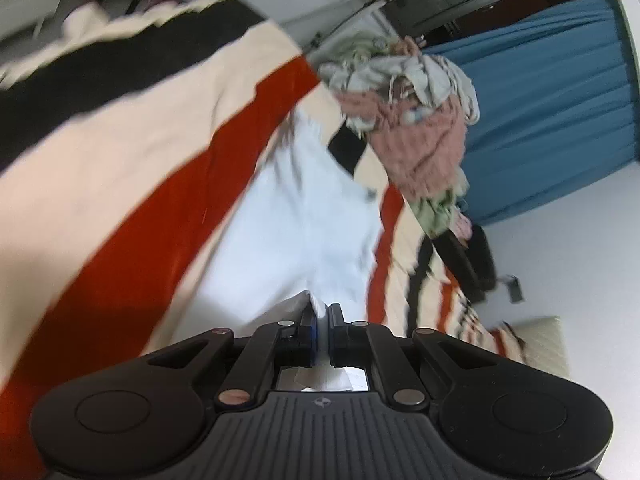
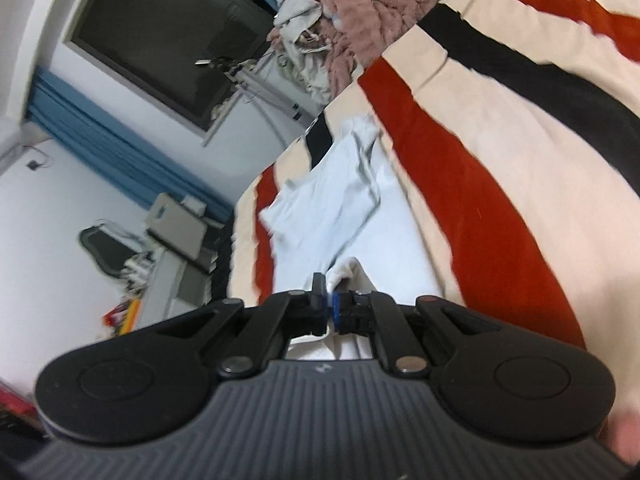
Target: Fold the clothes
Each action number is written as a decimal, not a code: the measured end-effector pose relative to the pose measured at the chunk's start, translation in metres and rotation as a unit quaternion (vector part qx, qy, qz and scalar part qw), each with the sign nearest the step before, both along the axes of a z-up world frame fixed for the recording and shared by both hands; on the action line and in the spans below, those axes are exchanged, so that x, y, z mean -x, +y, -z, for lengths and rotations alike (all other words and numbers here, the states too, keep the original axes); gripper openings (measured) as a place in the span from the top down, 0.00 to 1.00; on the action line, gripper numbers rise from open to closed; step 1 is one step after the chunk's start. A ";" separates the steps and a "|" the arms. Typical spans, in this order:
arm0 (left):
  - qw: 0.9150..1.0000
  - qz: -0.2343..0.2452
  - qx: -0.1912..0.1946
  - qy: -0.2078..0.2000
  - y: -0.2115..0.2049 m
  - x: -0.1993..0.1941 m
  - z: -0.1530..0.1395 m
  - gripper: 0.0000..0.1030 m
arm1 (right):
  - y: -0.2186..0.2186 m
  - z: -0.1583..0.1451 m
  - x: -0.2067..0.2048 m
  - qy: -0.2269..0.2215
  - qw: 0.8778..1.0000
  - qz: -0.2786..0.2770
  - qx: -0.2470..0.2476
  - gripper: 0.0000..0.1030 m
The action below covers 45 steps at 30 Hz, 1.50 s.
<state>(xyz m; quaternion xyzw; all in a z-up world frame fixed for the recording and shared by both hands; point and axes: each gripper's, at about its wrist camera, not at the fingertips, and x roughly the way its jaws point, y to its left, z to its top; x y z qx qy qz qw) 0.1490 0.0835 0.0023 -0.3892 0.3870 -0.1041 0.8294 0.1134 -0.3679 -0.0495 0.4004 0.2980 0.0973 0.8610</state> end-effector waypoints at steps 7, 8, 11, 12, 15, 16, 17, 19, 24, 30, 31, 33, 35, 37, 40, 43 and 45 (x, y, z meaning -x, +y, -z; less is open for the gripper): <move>0.992 -0.007 -0.085 -0.089 -0.028 -0.092 0.023 0.95 | 0.017 0.026 -0.103 -0.045 0.996 0.003 0.078 0.94; 0.990 -0.006 -0.094 -0.101 -0.031 -0.103 0.028 0.95 | 0.018 0.032 -0.113 -0.055 0.995 0.001 0.083 0.94; 0.980 0.000 -0.140 -0.140 -0.038 -0.127 0.043 0.95 | 0.020 0.048 -0.141 -0.070 0.993 -0.002 0.095 0.94; 0.977 0.000 -0.154 -0.145 -0.042 -0.134 0.049 0.95 | 0.021 0.053 -0.148 -0.074 0.992 -0.004 0.104 0.94; 0.975 0.014 -0.184 -0.127 -0.054 -0.159 0.075 0.95 | 0.031 0.064 -0.167 -0.077 0.983 -0.015 0.165 0.94; 0.973 0.020 -0.195 -0.119 -0.058 -0.166 0.085 0.95 | 0.034 0.067 -0.171 -0.074 0.980 -0.017 0.182 0.94; 0.972 0.024 -0.204 -0.112 -0.061 -0.170 0.092 0.95 | 0.036 0.071 -0.176 -0.070 0.978 -0.019 0.197 0.94; 0.971 0.030 -0.213 -0.100 -0.065 -0.176 0.105 0.94 | 0.037 0.079 -0.182 -0.058 0.977 -0.020 0.205 0.94; 0.962 0.043 -0.251 -0.095 -0.072 -0.174 0.101 0.65 | 0.038 0.082 -0.185 -0.035 0.975 -0.023 0.218 0.80; 0.948 0.049 -0.285 -0.136 -0.085 -0.132 0.067 0.23 | 0.041 0.054 -0.147 -0.074 0.970 -0.009 0.231 0.14; 0.945 0.051 -0.291 -0.143 -0.088 -0.123 0.060 0.20 | 0.042 0.049 -0.139 -0.079 0.970 -0.010 0.231 0.14; 0.940 0.057 -0.302 -0.149 -0.092 -0.106 0.048 0.20 | 0.043 0.039 -0.123 -0.091 0.969 -0.012 0.231 0.14; 0.933 0.064 -0.315 -0.160 -0.096 -0.086 0.034 0.18 | 0.046 0.029 -0.105 -0.105 0.965 -0.008 0.241 0.14; 0.926 0.066 -0.327 -0.176 -0.097 -0.063 0.022 0.11 | 0.049 0.020 -0.085 -0.120 0.960 -0.005 0.253 0.14; 0.919 0.072 -0.333 -0.197 -0.098 -0.029 0.008 0.09 | 0.056 0.009 -0.058 -0.137 0.952 -0.008 0.275 0.14; 0.922 0.071 -0.321 -0.206 -0.095 0.002 0.002 0.08 | 0.065 0.002 -0.029 -0.153 0.941 -0.012 0.301 0.14; 0.923 0.075 -0.314 -0.211 -0.093 0.024 0.001 0.07 | 0.069 -0.001 -0.010 -0.157 0.938 -0.010 0.309 0.14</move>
